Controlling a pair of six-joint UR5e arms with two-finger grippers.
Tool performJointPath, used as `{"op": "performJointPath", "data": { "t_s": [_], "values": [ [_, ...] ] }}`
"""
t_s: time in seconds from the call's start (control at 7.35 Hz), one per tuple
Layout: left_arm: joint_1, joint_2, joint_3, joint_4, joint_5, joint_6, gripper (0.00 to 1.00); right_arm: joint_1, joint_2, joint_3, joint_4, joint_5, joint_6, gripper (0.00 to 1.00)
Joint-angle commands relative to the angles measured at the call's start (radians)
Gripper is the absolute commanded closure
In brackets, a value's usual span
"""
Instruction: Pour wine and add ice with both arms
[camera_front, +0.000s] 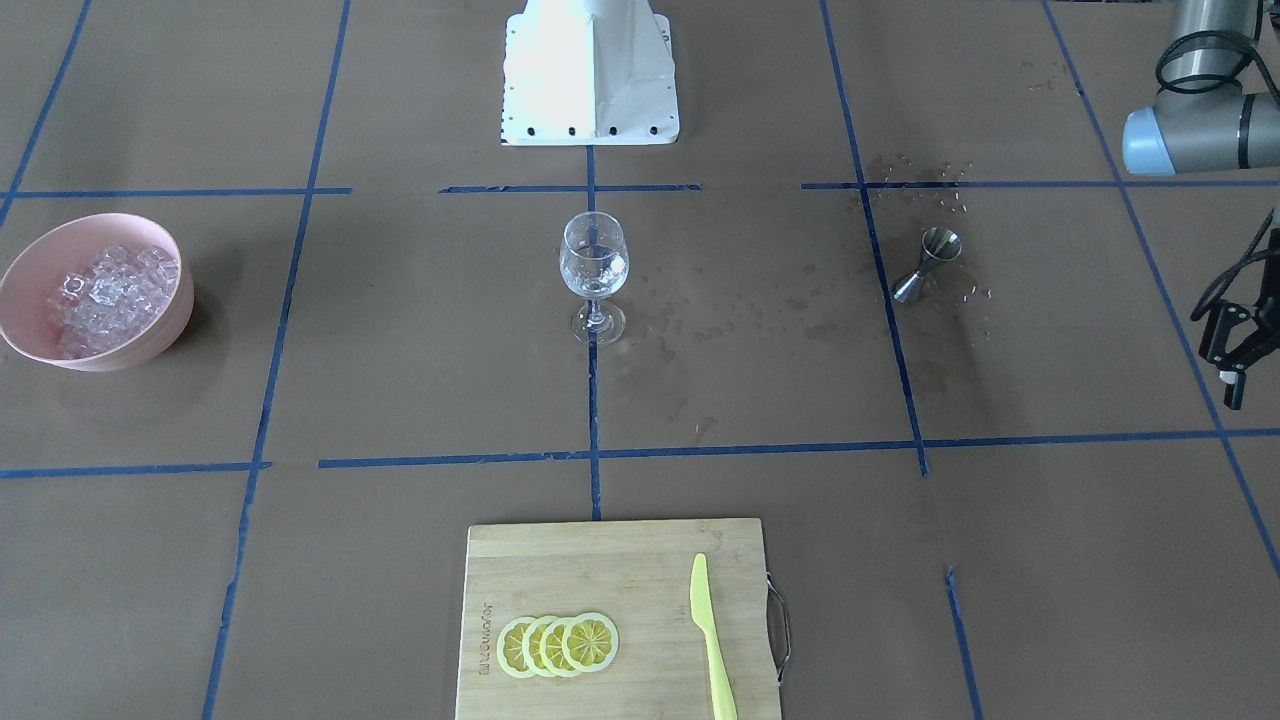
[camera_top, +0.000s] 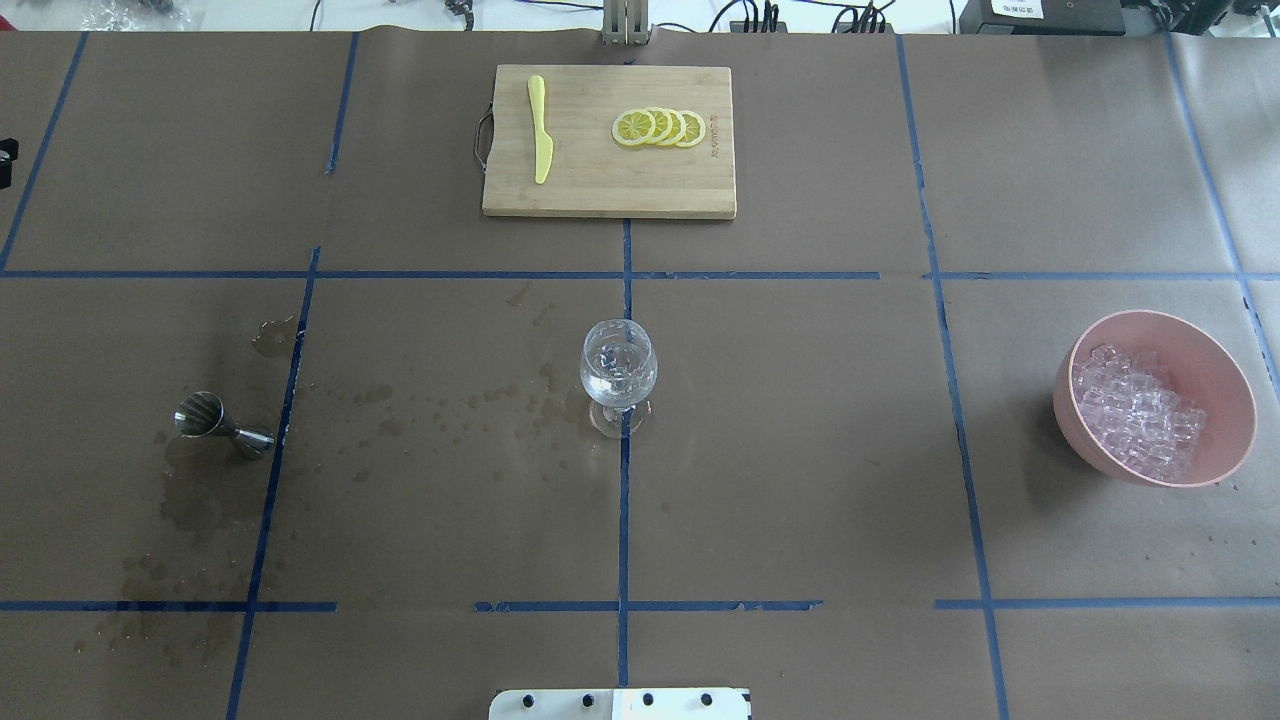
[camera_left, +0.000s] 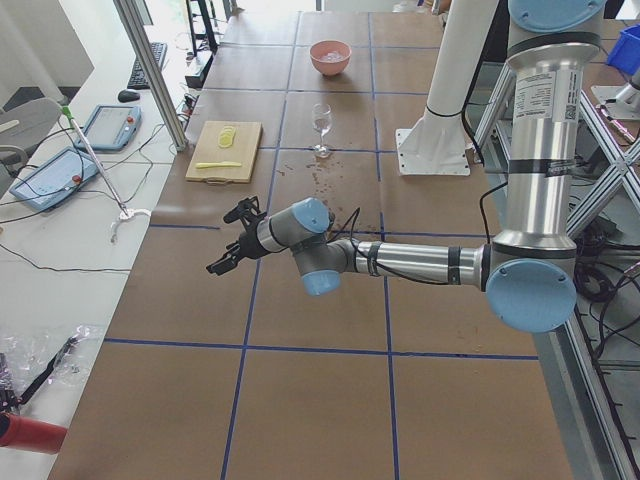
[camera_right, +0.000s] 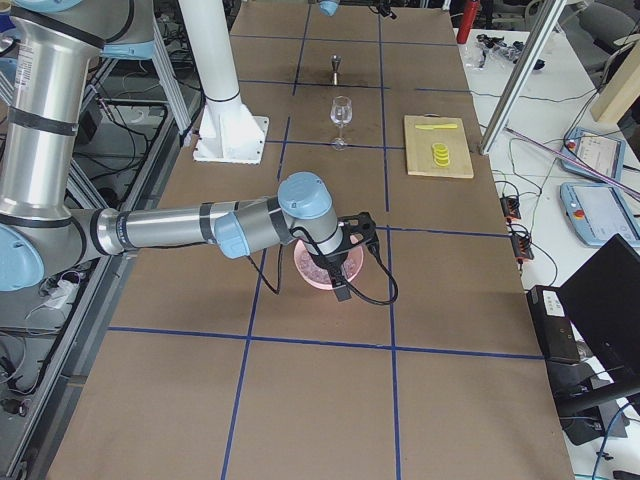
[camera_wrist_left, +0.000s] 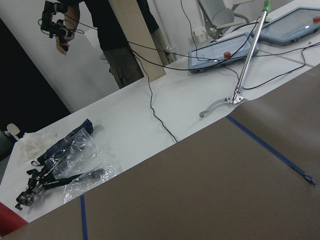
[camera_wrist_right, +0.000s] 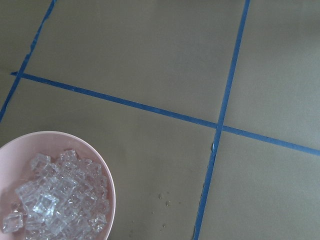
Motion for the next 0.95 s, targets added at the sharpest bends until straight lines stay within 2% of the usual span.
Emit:
{"op": "performJointPath", "data": {
  "t_s": [0.0, 0.14, 0.27, 0.41, 0.54, 0.68, 0.82],
  "values": [
    [-0.204, -0.027, -0.011, 0.347, -0.332, 0.002, 0.00, 0.000, -0.011, 0.001, 0.000, 0.000, -0.001, 0.00],
    [-0.284, -0.019, -0.012, 0.417, -0.440, 0.015, 0.00, 0.000, -0.013, -0.001, 0.000, 0.000, -0.001, 0.00],
    [-0.297, 0.014, -0.008, 0.468, -0.456, 0.025, 0.00, 0.000, -0.014, -0.001, 0.000, 0.000, 0.002, 0.00],
    [-0.301, 0.027, -0.018, 0.571, -0.475, 0.026, 0.00, 0.000, -0.017, -0.001, 0.000, 0.000, 0.004, 0.00],
    [-0.308, 0.030, -0.021, 0.683, -0.607, 0.028, 0.00, 0.000, -0.017, 0.001, 0.000, 0.002, 0.010, 0.00],
    [-0.310, 0.070, -0.034, 0.715, -0.710, 0.029, 0.00, 0.000, -0.019, 0.004, 0.000, 0.005, 0.015, 0.00],
    [-0.310, 0.134, -0.100, 0.711, -0.717, 0.088, 0.00, 0.000, -0.021, 0.005, 0.000, 0.005, 0.015, 0.00]
  ]
}}
